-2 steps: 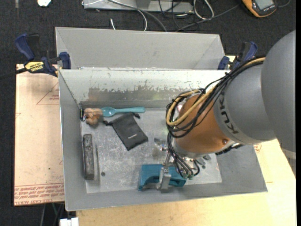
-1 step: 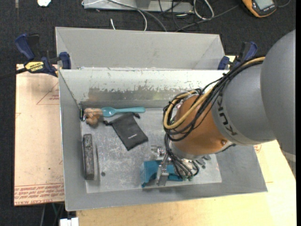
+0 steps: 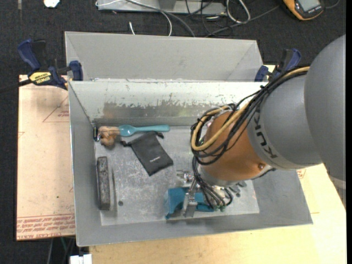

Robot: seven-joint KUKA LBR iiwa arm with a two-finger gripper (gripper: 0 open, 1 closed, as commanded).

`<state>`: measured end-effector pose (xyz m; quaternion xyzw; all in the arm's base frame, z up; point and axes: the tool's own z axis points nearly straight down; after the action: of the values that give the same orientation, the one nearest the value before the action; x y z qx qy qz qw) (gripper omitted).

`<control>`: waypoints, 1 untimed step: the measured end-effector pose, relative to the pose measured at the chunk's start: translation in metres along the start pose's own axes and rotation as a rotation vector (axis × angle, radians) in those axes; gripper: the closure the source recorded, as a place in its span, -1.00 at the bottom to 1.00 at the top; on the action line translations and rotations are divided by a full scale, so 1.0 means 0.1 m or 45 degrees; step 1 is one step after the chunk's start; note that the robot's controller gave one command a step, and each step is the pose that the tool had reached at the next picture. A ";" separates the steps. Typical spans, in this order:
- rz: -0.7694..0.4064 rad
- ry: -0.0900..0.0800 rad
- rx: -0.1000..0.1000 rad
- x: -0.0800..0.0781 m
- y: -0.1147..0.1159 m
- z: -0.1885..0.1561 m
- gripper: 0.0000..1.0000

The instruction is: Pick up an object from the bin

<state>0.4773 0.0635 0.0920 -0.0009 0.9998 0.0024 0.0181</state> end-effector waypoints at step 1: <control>0.026 0.010 0.001 -0.03 -0.03 -0.63 1.00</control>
Offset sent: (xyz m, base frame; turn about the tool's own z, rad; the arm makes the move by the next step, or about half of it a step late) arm 0.0276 -0.0239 0.2316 -0.1795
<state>0.4776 0.0607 0.1551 0.0094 0.9999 0.0024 0.0142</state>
